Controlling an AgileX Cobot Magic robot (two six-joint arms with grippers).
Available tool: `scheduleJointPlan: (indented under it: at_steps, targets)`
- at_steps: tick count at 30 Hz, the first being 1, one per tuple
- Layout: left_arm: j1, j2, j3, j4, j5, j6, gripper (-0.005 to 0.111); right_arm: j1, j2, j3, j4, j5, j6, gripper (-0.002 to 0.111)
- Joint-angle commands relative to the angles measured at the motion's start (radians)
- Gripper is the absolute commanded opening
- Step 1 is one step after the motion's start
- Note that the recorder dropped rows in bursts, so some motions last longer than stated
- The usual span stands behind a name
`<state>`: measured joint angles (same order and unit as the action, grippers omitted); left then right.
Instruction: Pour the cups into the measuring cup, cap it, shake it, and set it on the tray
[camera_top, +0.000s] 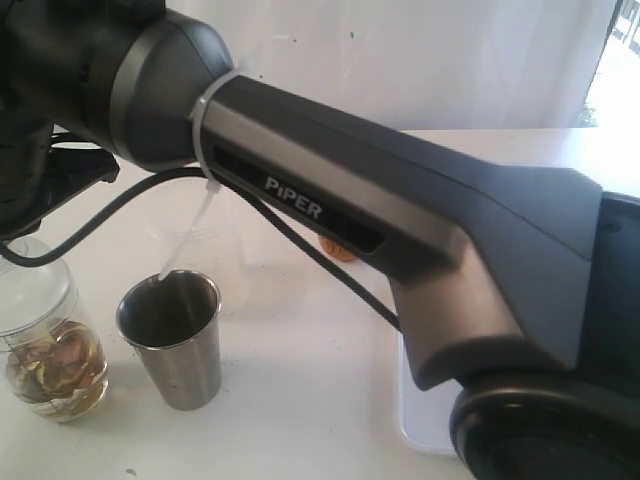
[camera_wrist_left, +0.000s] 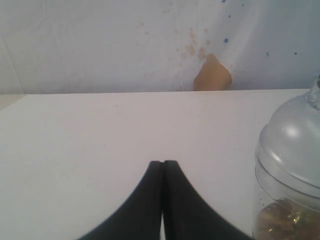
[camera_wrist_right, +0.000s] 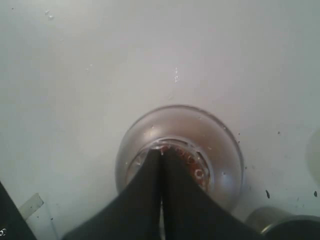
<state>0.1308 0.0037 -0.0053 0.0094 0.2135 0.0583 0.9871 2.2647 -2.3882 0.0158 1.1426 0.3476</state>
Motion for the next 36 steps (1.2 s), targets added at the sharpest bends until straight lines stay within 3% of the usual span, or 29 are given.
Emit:
scheduleJointPlan:
  at_steps: [1, 18, 27, 36]
  targets:
    - [-0.004, -0.004, 0.005, -0.002, -0.011, 0.002, 0.0, 0.001, 0.042, 0.016, -0.001, 0.052, -0.01, 0.0]
    - [-0.004, -0.004, 0.005, -0.002, -0.011, 0.002, 0.0, -0.001, 0.023, 0.0, -0.016, 0.011, -0.013, 0.001]
    - [-0.004, -0.004, 0.005, -0.002, -0.011, 0.002, 0.0, -0.001, 0.02, -0.011, -0.016, 0.013, -0.013, 0.03]
    - [-0.004, -0.004, 0.005, -0.002, -0.011, 0.002, 0.0, -0.001, 0.02, -0.07, -0.016, 0.011, -0.013, 0.033]
